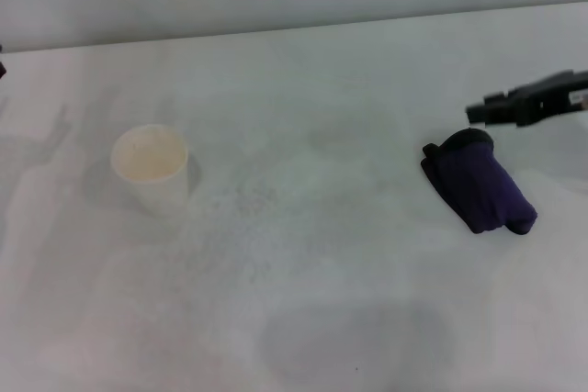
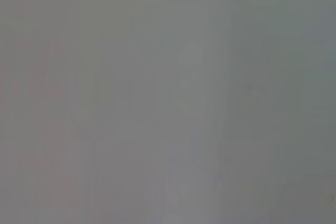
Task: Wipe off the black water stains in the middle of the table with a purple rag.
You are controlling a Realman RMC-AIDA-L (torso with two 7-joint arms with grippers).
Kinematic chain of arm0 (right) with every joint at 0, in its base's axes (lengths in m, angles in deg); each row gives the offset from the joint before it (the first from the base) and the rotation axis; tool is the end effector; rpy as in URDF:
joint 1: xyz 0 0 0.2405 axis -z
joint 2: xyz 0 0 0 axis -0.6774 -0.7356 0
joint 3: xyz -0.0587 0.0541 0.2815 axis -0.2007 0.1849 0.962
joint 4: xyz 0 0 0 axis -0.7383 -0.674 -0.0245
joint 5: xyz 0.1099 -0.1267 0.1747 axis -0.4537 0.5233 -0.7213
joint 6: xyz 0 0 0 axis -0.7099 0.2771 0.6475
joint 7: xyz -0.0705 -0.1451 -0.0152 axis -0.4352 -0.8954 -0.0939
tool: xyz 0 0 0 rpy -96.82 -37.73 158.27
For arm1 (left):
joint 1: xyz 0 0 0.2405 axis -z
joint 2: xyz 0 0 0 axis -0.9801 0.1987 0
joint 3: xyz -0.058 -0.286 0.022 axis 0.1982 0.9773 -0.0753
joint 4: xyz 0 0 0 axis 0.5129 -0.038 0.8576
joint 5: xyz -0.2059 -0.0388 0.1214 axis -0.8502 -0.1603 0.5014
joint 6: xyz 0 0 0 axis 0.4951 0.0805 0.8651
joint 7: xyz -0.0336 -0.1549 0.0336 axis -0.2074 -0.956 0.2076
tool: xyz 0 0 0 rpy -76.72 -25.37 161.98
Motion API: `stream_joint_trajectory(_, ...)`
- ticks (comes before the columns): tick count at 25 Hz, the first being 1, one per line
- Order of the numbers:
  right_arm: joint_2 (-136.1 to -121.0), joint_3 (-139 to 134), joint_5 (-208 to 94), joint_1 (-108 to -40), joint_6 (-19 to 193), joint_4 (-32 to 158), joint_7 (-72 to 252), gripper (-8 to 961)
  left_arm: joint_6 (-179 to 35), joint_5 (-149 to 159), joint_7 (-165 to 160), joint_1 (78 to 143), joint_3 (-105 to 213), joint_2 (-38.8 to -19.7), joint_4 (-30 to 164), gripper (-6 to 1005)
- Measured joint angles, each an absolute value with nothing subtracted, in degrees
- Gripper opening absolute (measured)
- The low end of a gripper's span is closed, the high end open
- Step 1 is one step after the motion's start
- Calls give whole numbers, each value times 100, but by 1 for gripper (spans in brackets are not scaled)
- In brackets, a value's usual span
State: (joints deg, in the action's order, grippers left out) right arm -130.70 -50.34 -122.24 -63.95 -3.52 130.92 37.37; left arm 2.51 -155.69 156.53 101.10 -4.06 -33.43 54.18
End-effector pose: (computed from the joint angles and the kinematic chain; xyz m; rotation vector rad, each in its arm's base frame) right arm 0.3170 0.3933 0.0609 -2.3705 1.1665 0.1168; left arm -0.3766 0.3877 -0.0123 -1.6993 -0.4238 -0.7351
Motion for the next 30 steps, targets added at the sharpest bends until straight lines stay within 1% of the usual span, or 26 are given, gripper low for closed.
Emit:
stream_joint_trajectory(4,-13070,-4179,-13037,-6377,-168,12475,2383,373,260,-15591,15647,10180,-401,-3350,5424,890)
stream_joint_trajectory(9,-13064,-3086,-14393,-6329,-101,11354,470,408,337,-15607,15638,10228,-411,-3357,5443,891)
stream_joint_trajectory(15,-13053,-2232,-14826,-6289,393,10223,-1120,450,329,-15703,15639,10289,-389,-3353,5523,890)
stream_joint_trajectory(24,-13061,-772,-16916,-6278,582,7365,-6060,513,342,-16031,15668,10196,-375,-3363,5706,890)
stream_joint_trajectory(26,-13066,-684,-17250,-6286,570,7019,-6874,527,343,-16176,15671,10171,-373,-3372,5752,891)
stream_joint_trajectory(29,-13075,-672,-17577,-6279,586,6780,-7251,548,399,-16303,15710,10132,-395,-3375,5810,891)
stream_joint_trajectory(30,-13077,-670,-17713,-6275,619,6713,-7254,591,408,-16307,15734,10121,-399,-3375,5817,891)
